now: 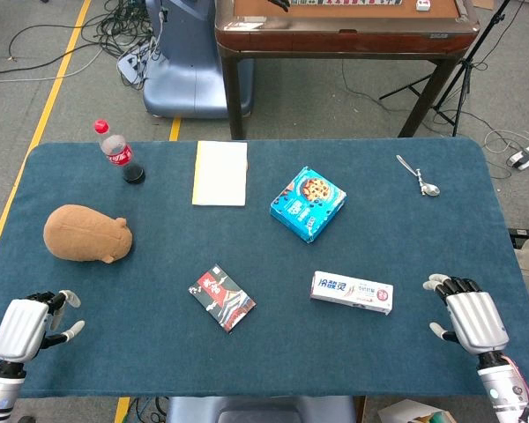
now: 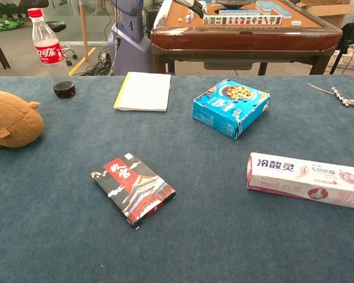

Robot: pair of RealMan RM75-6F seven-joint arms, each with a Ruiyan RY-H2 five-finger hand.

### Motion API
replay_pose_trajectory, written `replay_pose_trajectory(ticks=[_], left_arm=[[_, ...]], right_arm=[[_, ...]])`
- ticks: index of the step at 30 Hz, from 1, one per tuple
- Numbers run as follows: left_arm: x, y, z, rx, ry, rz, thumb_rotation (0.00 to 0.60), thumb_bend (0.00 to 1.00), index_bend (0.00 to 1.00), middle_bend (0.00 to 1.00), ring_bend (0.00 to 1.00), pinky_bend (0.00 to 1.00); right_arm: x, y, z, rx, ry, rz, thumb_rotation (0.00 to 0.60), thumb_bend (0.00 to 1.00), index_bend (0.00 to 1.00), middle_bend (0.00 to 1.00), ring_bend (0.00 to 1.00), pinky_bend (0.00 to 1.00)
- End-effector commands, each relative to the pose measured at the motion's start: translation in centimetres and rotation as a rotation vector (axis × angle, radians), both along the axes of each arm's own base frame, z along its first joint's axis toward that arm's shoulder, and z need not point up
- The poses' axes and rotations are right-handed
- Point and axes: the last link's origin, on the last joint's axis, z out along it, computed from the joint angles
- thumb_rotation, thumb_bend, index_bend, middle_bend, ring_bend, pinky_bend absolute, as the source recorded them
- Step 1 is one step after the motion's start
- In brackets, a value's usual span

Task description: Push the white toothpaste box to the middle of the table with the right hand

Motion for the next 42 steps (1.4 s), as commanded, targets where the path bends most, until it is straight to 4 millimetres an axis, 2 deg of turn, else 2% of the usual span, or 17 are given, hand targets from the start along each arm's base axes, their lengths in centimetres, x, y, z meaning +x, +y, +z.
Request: replay_pose_trajectory(ticks=[1, 11, 16, 21, 26, 32, 42], left_arm=[[0.0, 0.0, 0.0, 0.001, -0.001, -0.001, 0.600, 0.18, 0.53, 0.83, 0.63, 0.64], [0.0, 0.0, 0.0, 0.002, -0.003, 0.003, 0.600, 0.18, 0.53, 0.83, 0.63, 0.64], [-0.1, 0.1, 0.0, 0.002, 0.003, 0.006, 0.600, 0.18, 0.53, 0.83, 0.63, 0.64], [-0.3, 0.0, -0.1, -0.002, 0.006, 0.014, 0.600, 0.18, 0.53, 0.83, 0.63, 0.64], [0.1, 0.0, -0.2, 0.002, 0.009, -0.002, 0.600, 0.18, 0.53, 0.83, 0.63, 0.64], [-0.1, 0.0, -0.3, -0.004, 0.014, 0.006, 0.600, 0.18, 0.53, 0.83, 0.63, 0.64], [-0.1, 0.0, -0.4, -0.008, 0.011, 0.009, 0.600, 0.18, 0.53, 0.83, 0.63, 0.64]], right_arm=[[-0.1, 0.0, -0.1, 0.004, 0.002, -0.002, 0.600, 0.00, 0.32, 0.27, 0.26, 0.30], [-0.1, -0.9, -0.3, -0.003, -0.012, 0.017, 0.600, 0.00, 0.31, 0.26, 0.25, 0.30], [-0.3, -1.9, -0.3, -0.011, -0.019, 0.060, 0.600, 0.00, 0.20, 0.20, 0.20, 0.30], [-1.4, -2.9, -0.5, -0.012, 0.024, 0.085, 0.600, 0.00, 0.09, 0.11, 0.12, 0.29], [-2.4, -4.3, -1.1, 0.009, 0.076, 0.098, 0.600, 0.00, 0.01, 0.04, 0.04, 0.20], [-3.3, -6.1, -2.4, 0.017, 0.097, 0.127, 0.600, 0.00, 0.00, 0.01, 0.00, 0.11], [-3.4, -7.6, -5.0, 0.070, 0.125, 0.166, 0.600, 0.00, 0.00, 0.00, 0.00, 0.09]])
